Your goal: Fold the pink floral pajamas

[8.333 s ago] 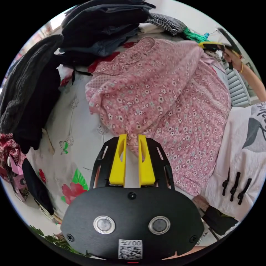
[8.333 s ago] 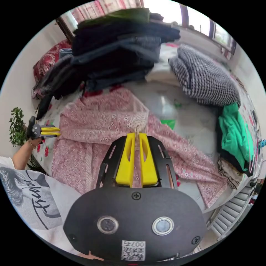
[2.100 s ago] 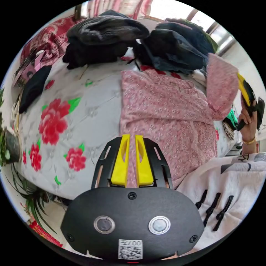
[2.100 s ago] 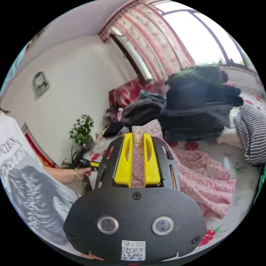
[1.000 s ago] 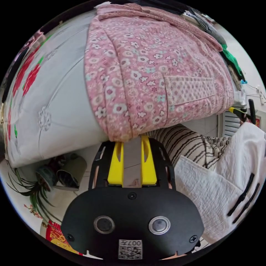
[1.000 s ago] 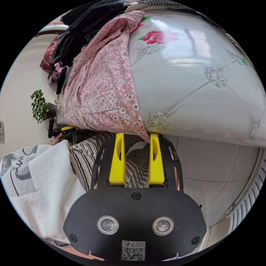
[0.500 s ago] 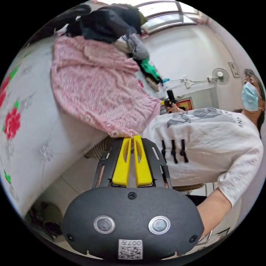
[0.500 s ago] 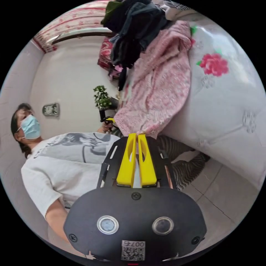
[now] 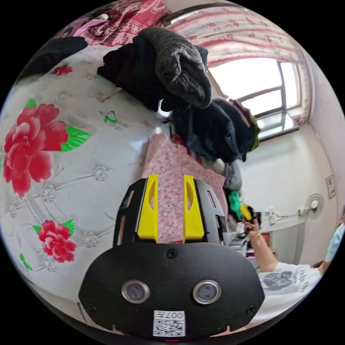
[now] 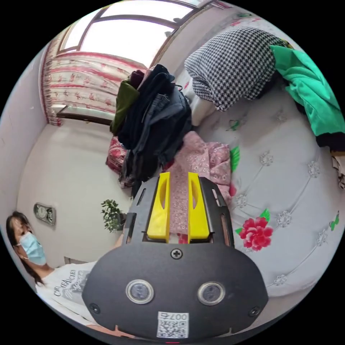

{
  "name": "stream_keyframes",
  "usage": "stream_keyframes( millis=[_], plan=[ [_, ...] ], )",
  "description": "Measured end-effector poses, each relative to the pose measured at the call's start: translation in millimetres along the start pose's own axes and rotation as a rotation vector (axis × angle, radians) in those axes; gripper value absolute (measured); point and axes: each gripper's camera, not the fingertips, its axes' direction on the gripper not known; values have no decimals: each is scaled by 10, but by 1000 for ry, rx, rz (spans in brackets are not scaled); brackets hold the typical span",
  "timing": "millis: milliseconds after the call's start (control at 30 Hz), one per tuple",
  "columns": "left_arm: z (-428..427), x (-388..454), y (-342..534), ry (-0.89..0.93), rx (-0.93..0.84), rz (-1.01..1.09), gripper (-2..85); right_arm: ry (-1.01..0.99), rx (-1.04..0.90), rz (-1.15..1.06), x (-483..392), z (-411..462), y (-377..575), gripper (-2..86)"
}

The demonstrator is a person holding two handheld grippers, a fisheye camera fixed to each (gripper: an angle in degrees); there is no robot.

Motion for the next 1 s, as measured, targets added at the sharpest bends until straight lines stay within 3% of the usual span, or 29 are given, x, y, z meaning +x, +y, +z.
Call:
stream_keyframes(
  millis=[233, 400, 567, 733, 900, 1000],
  plan=[
    [-153, -223, 698, -243, -83, -1, 103, 150, 14, 157, 653, 96, 651, 92],
    [-235, -381, 971, -188, -76, -105, 106, 49, -68, 258, 950, 666, 853, 88],
    [-285, -640, 986, -123, -55, -221, 111, 125, -41, 261, 805, 1093, 570, 29],
    [-427, -652, 1087, -115, -37, -217, 111, 217, -62, -71, -192, 1337, 71, 1],
    [-558, -636, 1278, -84, -7, -229, 119, 238, -383, -709, -1868, 2628, 108, 0],
    [-598, -585, 1401, -76, 8, -220, 125, 152, -571, -907, -2341, 3569, 606, 7]
  ],
)
